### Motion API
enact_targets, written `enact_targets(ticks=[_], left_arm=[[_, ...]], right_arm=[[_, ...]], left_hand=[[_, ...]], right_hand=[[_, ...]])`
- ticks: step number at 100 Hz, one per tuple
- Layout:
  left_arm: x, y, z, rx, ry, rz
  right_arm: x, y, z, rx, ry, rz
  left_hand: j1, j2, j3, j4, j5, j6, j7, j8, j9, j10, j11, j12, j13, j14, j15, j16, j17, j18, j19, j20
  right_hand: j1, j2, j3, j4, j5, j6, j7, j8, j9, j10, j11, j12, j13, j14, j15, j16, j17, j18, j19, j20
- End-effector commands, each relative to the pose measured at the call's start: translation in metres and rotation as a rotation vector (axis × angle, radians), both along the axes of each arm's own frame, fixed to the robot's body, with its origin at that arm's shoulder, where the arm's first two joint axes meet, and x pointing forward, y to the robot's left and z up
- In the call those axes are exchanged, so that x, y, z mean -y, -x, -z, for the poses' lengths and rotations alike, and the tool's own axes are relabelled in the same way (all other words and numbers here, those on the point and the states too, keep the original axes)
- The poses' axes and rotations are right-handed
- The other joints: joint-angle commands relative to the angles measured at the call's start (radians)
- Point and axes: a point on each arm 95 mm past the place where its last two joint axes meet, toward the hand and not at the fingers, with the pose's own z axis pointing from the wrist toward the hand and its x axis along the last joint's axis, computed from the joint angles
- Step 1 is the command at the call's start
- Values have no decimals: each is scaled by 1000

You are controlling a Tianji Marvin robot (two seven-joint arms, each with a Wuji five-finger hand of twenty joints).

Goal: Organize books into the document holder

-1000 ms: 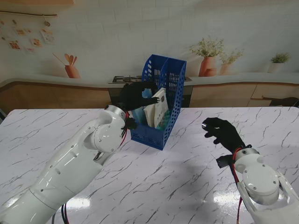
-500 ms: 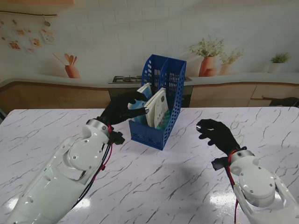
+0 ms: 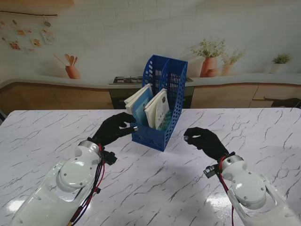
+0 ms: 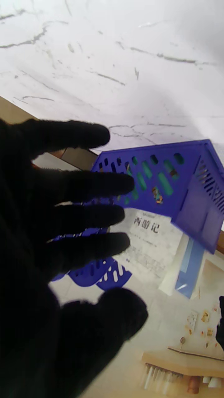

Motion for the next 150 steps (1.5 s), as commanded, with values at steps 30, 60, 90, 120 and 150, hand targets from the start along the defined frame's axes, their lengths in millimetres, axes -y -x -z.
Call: enact_targets(ticks=[30, 60, 90, 120, 150], left_arm=[[-5, 13, 42, -99, 57, -3], [-8, 20, 53, -127, 64, -21], [-9, 22, 57, -135, 60, -31], [-12, 24, 59, -149, 67, -53], [-14, 25, 62, -166, 54, -62]], right_arm=[[-3, 10, 23, -30, 12, 26], [-1, 10, 19, -16, 26, 43], [5, 10, 18, -35, 45, 45], [5, 9, 18, -43, 44, 41], [4, 9, 18, -48, 43, 32]], left_hand=[[37, 9, 9, 30, -12, -23, 5, 27, 16, -32, 13, 14, -8, -15, 20, 26, -35, 17, -4, 9], [42, 12, 5, 29, -11, -22, 1, 23, 13, -29, 14, 12, -7, -13, 23, 33, -38, 12, 2, 11], [45, 9, 6, 26, -9, -21, 5, 20, 14, -26, 19, 13, 5, -16, 57, 66, -35, -5, 65, 50], [46, 7, 7, 25, -6, -20, 5, 17, 11, -24, 17, 12, -2, -14, 50, 66, -52, -10, 42, 48], [48, 5, 5, 23, -3, -22, 7, 15, 11, -23, 18, 12, -3, -15, 49, 67, -52, -10, 38, 55]], right_hand=[[-55, -32, 39, 22, 34, -65, -8, 3, 44, -39, -33, -18, 12, -21, -47, -15, -19, 30, -24, -25], [-62, -28, 49, 20, 24, -65, -12, -2, 33, -38, -27, -8, 4, -25, -49, -9, -28, 21, -30, -32], [-50, -7, 23, 21, 15, -59, -15, -7, 13, -29, -27, -5, -12, -25, -49, -6, -37, 13, -42, -38], [-37, -1, -2, 26, 17, -57, -16, -9, 16, -23, -21, 0, -12, -21, -39, 0, -38, 16, -45, -38], [-43, -7, 3, 28, 30, -64, -13, -11, 30, -19, -25, 0, 0, -16, -36, 2, -34, 25, -41, -33]])
